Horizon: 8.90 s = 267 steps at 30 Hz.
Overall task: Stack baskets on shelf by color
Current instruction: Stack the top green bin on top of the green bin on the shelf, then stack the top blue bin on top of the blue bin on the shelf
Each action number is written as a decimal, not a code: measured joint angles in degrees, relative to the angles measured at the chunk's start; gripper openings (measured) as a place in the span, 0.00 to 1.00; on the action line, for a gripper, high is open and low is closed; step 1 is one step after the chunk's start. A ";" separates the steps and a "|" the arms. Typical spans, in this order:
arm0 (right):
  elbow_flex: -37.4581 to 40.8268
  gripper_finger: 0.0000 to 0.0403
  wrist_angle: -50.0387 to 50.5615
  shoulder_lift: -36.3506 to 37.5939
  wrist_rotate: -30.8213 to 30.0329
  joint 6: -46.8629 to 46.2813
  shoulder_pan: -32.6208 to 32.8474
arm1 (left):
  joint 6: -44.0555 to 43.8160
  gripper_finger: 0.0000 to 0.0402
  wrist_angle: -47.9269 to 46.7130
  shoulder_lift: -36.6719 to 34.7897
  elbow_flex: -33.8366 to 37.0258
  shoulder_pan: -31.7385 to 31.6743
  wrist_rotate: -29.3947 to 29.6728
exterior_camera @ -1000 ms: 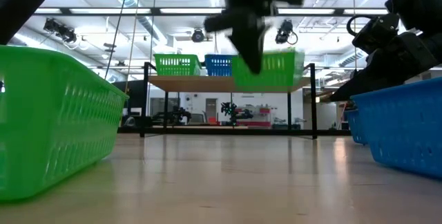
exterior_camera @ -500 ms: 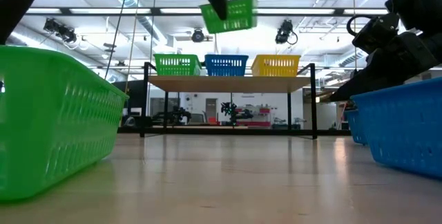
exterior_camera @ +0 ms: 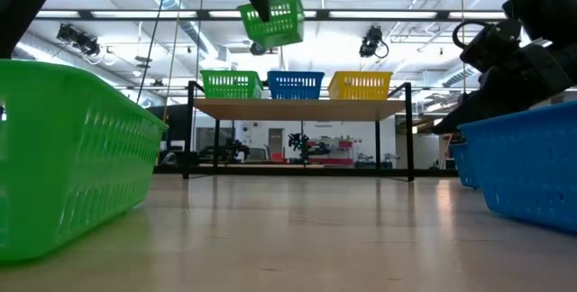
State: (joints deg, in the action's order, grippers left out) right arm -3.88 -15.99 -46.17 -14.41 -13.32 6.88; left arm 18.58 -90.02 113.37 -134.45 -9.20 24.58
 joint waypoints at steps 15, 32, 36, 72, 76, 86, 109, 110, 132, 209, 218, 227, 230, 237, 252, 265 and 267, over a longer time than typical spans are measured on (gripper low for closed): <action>0.00 0.63 0.22 0.00 0.55 -0.22 0.01 | 3.03 0.02 -0.01 -1.87 1.87 -16.10 -11.49; 0.00 0.63 -0.03 0.00 -1.51 0.30 -0.01 | 4.35 0.02 8.11 -18.87 30.40 -16.71 -11.09; 0.00 0.63 -2.03 0.00 -2.01 1.09 -0.01 | 4.27 0.02 9.20 -19.10 31.14 -16.52 -11.02; 0.02 0.63 -1.47 -0.04 -2.01 1.46 0.01 | 4.71 0.18 13.75 -13.96 31.17 -15.51 -8.92; 0.02 0.63 -1.47 -0.04 -2.01 1.46 0.01 | 4.51 0.23 13.77 -13.96 31.17 -15.13 -7.07; 0.02 0.63 -1.47 -0.04 -2.01 1.46 0.01 | 4.60 0.28 14.17 -14.00 28.72 -14.17 -4.70; 0.02 0.63 -3.54 -0.07 -0.25 2.42 0.01 | -10.40 0.20 35.66 -14.02 32.72 -1.85 -9.07; 0.02 0.63 -4.00 -0.07 -0.23 2.36 0.01 | -10.26 0.18 38.18 -14.02 34.01 -1.07 -8.92; 0.02 0.63 -14.15 -1.86 -0.74 2.55 0.06 | -15.40 0.04 70.19 -36.31 70.73 7.79 -7.66; -59.90 0.03 69.52 -37.00 -12.99 -2.59 18.39 | -7.34 0.02 92.67 -66.54 94.60 10.08 -12.42; -72.82 0.03 60.22 -37.00 -17.56 23.91 6.09 | -7.40 0.06 92.67 -66.54 94.60 10.08 -12.42; -74.67 0.03 44.08 -37.09 -9.22 40.08 -7.42 | -7.72 0.04 92.39 -66.52 94.60 10.08 -12.42; -74.69 0.03 40.69 -37.24 -4.45 41.76 -11.75 | -8.69 0.05 92.24 -66.52 94.57 10.08 -12.42; -74.71 0.03 38.09 -39.02 4.25 42.03 -19.48 | -9.37 0.05 92.26 -66.50 94.57 10.06 -12.42; -74.69 0.03 39.02 -43.69 4.26 44.61 -22.97 | -9.29 0.05 92.32 -66.50 94.53 10.07 -12.42; -74.69 0.03 42.69 -43.63 1.44 44.41 -23.05 | -9.06 0.05 93.00 -66.50 94.53 10.06 -12.40; -74.69 0.04 42.69 -43.63 1.44 44.41 -23.02 | -9.01 0.05 93.00 -66.50 94.53 10.06 -12.40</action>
State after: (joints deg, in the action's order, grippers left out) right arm -78.56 26.70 -89.80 -12.97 31.09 -16.14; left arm 9.58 2.98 46.87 -39.92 0.87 12.19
